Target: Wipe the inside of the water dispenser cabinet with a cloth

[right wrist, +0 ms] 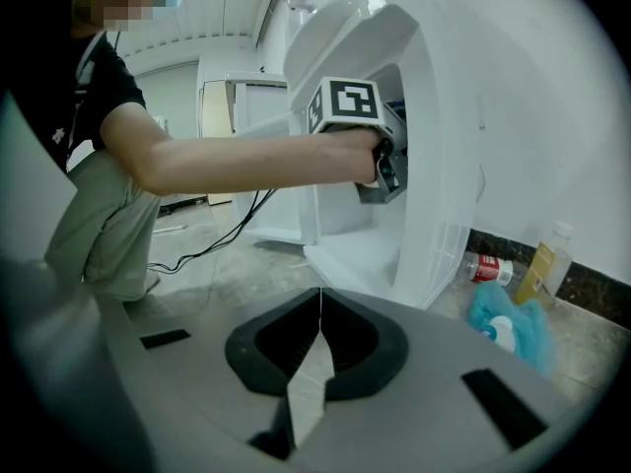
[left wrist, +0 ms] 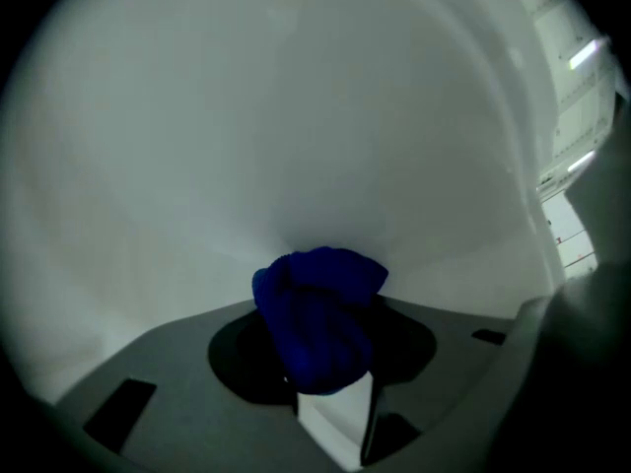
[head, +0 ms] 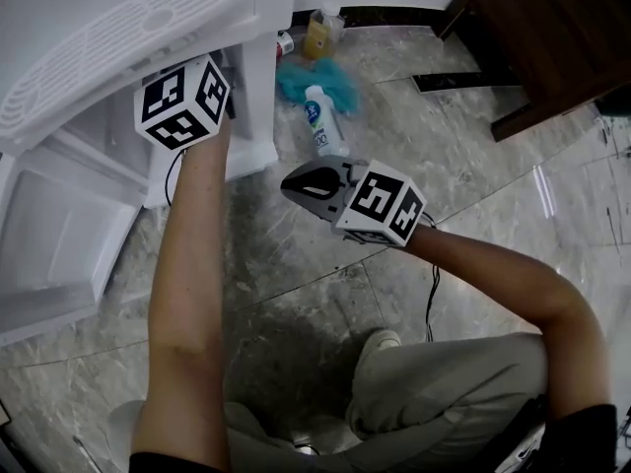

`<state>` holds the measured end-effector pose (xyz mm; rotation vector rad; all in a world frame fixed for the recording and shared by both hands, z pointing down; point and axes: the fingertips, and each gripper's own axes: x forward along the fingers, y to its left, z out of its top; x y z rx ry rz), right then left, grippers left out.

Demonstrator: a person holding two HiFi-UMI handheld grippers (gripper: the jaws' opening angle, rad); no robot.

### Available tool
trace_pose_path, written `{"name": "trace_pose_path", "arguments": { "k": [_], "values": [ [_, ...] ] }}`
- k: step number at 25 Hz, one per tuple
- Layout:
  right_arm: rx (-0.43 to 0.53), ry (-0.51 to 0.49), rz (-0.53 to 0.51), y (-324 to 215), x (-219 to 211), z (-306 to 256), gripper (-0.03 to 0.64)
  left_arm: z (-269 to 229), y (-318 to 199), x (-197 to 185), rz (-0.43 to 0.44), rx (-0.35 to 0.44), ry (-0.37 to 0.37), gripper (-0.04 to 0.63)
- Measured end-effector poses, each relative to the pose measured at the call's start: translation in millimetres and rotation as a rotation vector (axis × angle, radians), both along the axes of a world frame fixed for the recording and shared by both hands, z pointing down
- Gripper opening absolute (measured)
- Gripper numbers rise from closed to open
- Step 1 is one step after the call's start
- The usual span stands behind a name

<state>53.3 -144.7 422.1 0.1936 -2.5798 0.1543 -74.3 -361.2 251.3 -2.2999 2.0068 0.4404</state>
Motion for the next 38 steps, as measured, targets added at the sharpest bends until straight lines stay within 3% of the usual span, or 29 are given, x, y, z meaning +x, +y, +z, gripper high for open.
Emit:
{"name": "trace_pose_path", "arguments": {
  "k": [3,8,14,20,25,29,32,35,38],
  "values": [
    [-0.014,0.018,0.008,4.5,8.7,5.0,-0.002,-5.7,-12.3,-7.3,-0.012,-0.027,-0.041,0.166],
    [-0.033,0.013,0.071,-6.0,18.2,4.1,-0.002,-0.2,-6.6,-3.6,0.03,-0.029,0.01,0.166],
    [-0.011,-0.025,0.076,-22.5,-15.4,-13.0,-0.002,6.5,22.8,12.9,0.162,-0.067,-0.142,0.166],
    [-0.083,-0.159,0.171,-44.6,-58.2,-42.7,-0.002,45.8,71.2,5.3,0.271,-0.193,-0.262,0.166],
    [-0.228,-0.204,0.268,-67.1,-79.7,-43.9,0.0,92.2,122.8,-5.0,0.335,-0.328,-0.273,0.166],
    [-0.297,-0.254,0.274,-69.0,-101.9,-50.0,0.008,133.3,158.9,-2.4,0.408,-0.471,-0.436,0.166],
    [-0.339,-0.256,0.252,-59.4,-127.3,-50.8,0.161,156.7,174.7,-20.2,0.398,-0.564,-0.535,0.166],
    [-0.365,-0.224,0.195,-40.0,-150.4,-50.0,0.268,166.2,187.4,-24.1,0.459,-0.581,-0.737,0.166],
    [-0.391,-0.186,0.138,-20.1,-167.6,-46.4,0.291,164.4,202.5,-24.3,0.536,-0.574,-0.958,0.166]
  ]
}}
